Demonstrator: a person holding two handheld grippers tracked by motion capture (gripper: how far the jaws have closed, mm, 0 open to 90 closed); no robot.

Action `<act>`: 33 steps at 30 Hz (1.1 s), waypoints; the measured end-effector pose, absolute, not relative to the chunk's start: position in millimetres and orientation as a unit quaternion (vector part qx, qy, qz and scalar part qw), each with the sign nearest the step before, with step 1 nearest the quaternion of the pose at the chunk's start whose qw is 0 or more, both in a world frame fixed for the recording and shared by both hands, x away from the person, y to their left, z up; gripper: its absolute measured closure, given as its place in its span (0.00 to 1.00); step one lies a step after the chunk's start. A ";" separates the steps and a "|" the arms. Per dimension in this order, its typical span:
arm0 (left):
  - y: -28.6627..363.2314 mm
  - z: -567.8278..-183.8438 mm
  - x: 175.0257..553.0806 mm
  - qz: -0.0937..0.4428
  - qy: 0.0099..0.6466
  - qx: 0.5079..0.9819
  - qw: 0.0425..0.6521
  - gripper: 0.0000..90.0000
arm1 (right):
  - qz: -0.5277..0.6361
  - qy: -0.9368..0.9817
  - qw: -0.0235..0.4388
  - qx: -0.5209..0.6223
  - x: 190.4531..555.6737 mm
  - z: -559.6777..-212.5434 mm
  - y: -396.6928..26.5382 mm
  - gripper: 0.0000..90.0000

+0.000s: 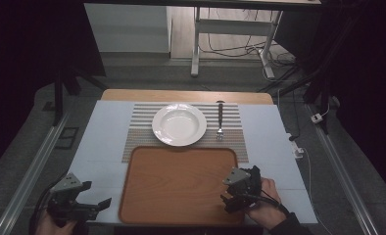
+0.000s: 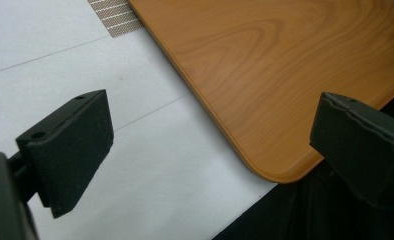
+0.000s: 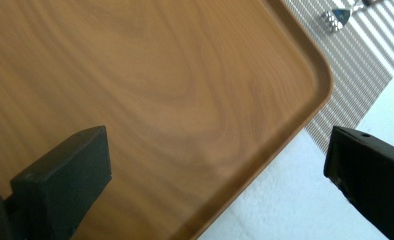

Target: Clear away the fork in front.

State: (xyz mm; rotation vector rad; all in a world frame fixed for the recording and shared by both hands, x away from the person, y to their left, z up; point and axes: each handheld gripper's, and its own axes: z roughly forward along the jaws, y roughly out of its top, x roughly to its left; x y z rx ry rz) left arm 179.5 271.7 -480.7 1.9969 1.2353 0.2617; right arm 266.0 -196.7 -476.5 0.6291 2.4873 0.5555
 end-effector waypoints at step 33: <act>272.4 -481.3 180.7 0.097 0.486 0.781 0.381 0.04 | 0.094 0.921 0.357 0.125 331.2 -482.8 -154.7 0.00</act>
